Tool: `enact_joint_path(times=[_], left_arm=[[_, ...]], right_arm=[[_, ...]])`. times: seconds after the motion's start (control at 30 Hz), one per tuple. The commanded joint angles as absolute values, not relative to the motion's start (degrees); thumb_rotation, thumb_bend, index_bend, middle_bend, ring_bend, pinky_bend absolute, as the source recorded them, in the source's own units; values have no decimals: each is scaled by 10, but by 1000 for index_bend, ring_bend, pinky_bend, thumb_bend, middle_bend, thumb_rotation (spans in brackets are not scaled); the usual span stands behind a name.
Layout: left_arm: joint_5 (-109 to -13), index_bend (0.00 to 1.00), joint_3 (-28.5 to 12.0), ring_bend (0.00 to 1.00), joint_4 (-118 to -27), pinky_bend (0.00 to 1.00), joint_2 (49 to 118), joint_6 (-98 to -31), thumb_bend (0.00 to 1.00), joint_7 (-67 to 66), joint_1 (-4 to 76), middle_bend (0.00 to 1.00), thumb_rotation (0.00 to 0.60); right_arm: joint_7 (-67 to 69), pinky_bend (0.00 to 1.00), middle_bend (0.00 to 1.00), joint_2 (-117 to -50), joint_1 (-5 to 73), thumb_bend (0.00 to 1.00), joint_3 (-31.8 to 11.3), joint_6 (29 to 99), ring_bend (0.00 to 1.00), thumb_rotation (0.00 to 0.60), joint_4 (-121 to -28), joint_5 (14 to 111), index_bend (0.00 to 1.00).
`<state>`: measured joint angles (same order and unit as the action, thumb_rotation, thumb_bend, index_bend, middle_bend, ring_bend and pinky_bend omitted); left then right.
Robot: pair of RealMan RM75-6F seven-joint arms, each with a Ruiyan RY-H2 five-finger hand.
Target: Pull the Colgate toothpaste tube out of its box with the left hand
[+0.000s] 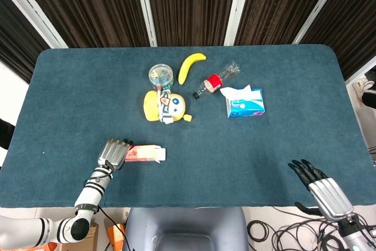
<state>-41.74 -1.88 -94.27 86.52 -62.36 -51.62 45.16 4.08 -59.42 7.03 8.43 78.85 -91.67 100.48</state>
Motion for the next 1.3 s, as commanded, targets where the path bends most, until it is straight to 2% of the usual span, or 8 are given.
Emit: enact_joint_path(times=[0.03,0.47,0.63,0.77,1.0,1.17,1.3], left_arm=[[-417,397,-18,942,-943,984,864,-623,352,-514,452,454,600],[-415,415,-13,942,-944,984,863,-627,357,-513,454,468,600],[-403,502,-4,950,-968,995,842,-637,399,-546,462,552,600],[-396,598,2,959,-1035,1000,799,-665,430,-586,468,631,600],[-378,622,16,962,-1163,1000,732,-770,456,-716,490,652,600],[-365,621,18,976,-1192,1000,736,-853,455,-813,505,653,600],[-369,621,18,982,-1186,1000,766,-924,456,-871,507,654,600]], right_arm=[[41,244,50,-594,70,127,84,788,0,600,-917,1005,32],[40,244,50,-595,72,127,84,786,0,600,-917,1005,33],[42,244,50,-595,71,126,83,790,0,600,-915,1004,34],[42,244,50,-595,69,127,82,794,0,600,-915,1005,35],[45,244,50,-595,71,126,83,793,0,600,-914,1007,35],[46,244,50,-596,70,127,83,796,0,600,-913,1010,33],[50,244,50,-598,68,126,84,804,0,600,-910,1014,16]])
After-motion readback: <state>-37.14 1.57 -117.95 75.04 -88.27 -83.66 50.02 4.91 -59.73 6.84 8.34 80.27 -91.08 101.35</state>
